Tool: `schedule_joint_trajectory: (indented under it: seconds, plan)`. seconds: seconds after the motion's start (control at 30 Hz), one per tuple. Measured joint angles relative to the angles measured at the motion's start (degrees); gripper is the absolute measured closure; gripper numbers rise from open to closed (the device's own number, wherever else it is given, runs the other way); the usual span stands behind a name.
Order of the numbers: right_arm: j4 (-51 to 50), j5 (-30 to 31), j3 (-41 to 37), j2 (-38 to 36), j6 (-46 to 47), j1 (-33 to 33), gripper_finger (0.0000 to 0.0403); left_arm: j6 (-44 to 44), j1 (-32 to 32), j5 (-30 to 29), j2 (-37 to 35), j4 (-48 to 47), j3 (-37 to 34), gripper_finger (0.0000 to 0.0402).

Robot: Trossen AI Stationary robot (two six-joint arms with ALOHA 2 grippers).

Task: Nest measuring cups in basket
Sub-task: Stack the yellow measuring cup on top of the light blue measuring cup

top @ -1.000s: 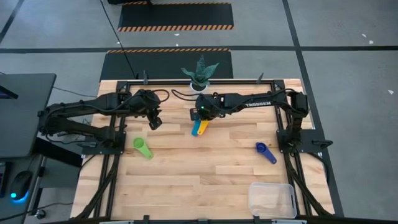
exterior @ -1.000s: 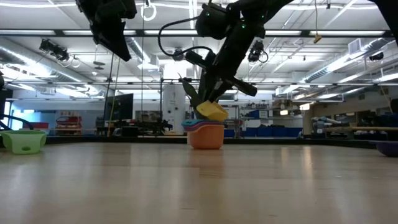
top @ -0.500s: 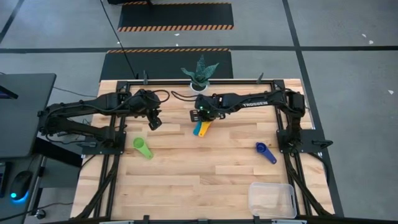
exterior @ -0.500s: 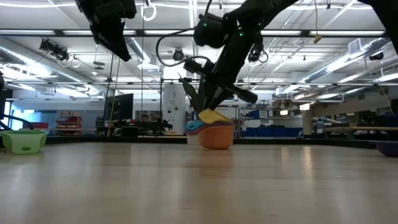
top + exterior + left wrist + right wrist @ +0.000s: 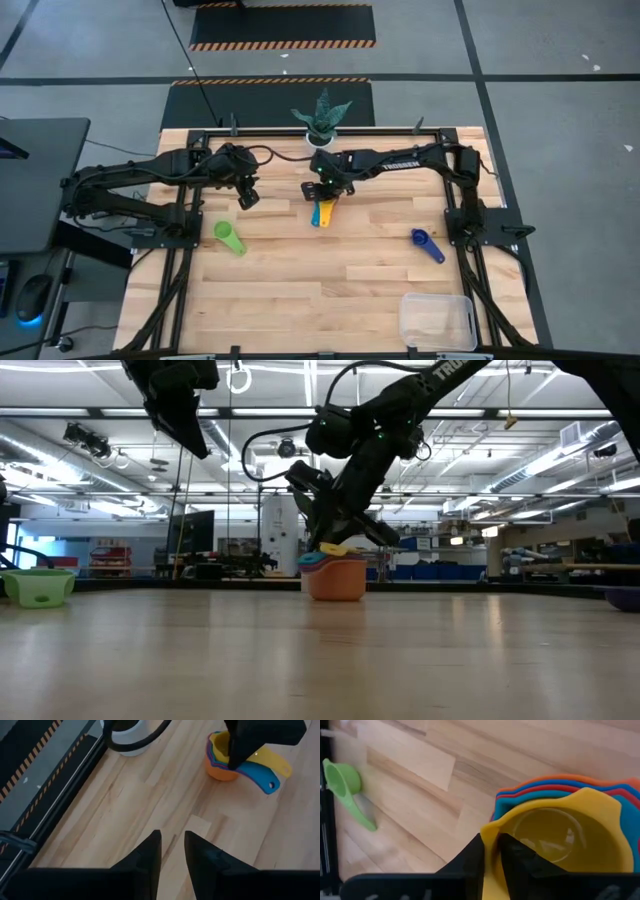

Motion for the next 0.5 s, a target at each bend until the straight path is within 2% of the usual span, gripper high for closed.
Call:
schedule_joint_trajectory:
  seconds: [0.33,0.5]
  plan:
    - [0.8,-0.2,-0.1,0.1,-5.7,0.0,0.0334,0.1,0.0,0.0,0.0,0.0,0.0,0.0311]
    - [0.8,-0.7,-0.1,0.1,-7.0,-0.3,0.0313,1.4,0.0,0.0,0.0,0.0,0.0,0.0311]
